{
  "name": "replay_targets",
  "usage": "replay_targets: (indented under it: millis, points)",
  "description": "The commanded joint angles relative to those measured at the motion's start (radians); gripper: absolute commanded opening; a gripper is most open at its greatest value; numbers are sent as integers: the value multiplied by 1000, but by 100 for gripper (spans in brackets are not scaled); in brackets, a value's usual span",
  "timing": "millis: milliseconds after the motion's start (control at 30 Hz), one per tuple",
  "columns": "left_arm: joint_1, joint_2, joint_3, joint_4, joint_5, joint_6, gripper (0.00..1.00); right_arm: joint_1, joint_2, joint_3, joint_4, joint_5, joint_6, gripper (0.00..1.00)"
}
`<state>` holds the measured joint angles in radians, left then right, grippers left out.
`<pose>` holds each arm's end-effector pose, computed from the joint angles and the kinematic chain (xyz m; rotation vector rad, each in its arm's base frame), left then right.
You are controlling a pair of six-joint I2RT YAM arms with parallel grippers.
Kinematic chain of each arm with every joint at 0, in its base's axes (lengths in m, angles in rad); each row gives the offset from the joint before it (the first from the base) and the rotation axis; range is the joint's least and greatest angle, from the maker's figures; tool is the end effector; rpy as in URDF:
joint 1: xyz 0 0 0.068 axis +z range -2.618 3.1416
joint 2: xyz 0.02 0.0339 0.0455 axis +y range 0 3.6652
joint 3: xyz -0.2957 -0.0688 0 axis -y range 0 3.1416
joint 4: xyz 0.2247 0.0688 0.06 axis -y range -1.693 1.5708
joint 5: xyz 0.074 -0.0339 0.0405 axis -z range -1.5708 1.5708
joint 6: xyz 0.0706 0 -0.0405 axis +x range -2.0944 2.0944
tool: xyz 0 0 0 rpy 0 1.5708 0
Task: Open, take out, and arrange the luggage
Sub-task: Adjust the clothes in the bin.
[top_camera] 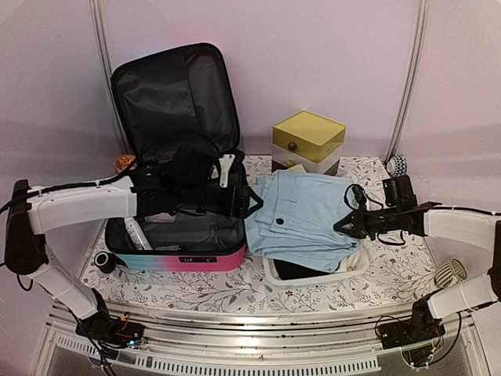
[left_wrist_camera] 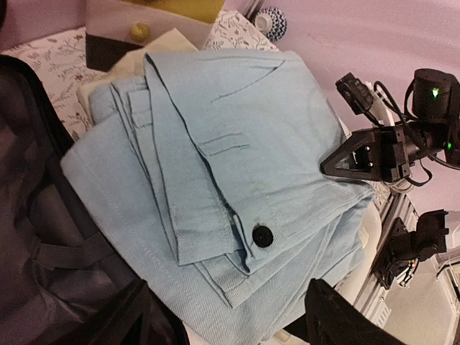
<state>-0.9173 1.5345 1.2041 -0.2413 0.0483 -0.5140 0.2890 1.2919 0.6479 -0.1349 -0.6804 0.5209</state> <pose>0.2179 -0.2901 0.3147 0.4852 2.2237 -0.8563 0.2232 0.1127 0.2203 -0.0755 2.4397 1.1832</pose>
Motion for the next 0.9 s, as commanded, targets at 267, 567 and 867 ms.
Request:
replay_targets:
  millis: [267, 567, 867]
  points:
    - [79, -252, -65, -64, -190, 82, 98, 140, -146, 251, -60, 125, -37, 3]
    - [179, -408, -163, -49, -107, 63, 98, 277, 125, 325, 219, 6, 71, 3]
    - [272, -462, -226, -80, -104, 28, 98, 276, 366, 193, 330, 153, 124, 2]
